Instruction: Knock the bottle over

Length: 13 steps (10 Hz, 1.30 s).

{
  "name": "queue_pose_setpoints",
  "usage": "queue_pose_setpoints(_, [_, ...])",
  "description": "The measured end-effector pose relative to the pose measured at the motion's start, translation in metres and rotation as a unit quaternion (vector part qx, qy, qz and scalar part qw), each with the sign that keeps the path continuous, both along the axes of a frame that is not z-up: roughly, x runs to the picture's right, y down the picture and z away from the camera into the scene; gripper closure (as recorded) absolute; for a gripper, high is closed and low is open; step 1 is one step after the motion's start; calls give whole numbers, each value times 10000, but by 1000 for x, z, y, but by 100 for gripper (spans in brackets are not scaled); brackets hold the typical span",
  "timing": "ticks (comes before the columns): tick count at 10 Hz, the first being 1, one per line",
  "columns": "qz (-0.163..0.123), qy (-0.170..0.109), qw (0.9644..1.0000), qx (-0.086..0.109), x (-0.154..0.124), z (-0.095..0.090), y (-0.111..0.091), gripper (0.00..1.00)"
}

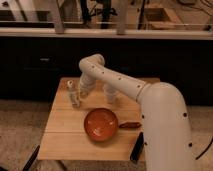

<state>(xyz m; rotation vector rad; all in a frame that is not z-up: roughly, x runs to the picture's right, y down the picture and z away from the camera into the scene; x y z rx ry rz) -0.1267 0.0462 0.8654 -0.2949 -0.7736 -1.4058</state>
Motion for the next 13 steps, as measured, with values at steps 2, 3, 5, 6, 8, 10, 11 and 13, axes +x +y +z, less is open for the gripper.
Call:
queue_pose_setpoints(2, [102, -69, 9999, 89, -2, 3, -8, 99])
queue_pose_setpoints(3, [181, -110, 9997, 147, -1, 5, -13, 99])
queue_pose_setpoints(5, [410, -255, 9983, 333, 1, 10, -27, 99])
queue_pose_setpoints(6, [529, -296, 9973, 423, 2, 13, -34, 99])
queue_pose_setpoints(8, [702, -376, 9948, 629, -2, 19, -47, 99])
queue_pose_setpoints(10, [846, -441, 9923, 786, -6, 24, -58, 99])
queue_pose_setpoints(11, [924, -474, 9909, 862, -7, 27, -64, 99])
queue_pose_setpoints(13, [993, -511, 9890, 966, -14, 29, -73, 99])
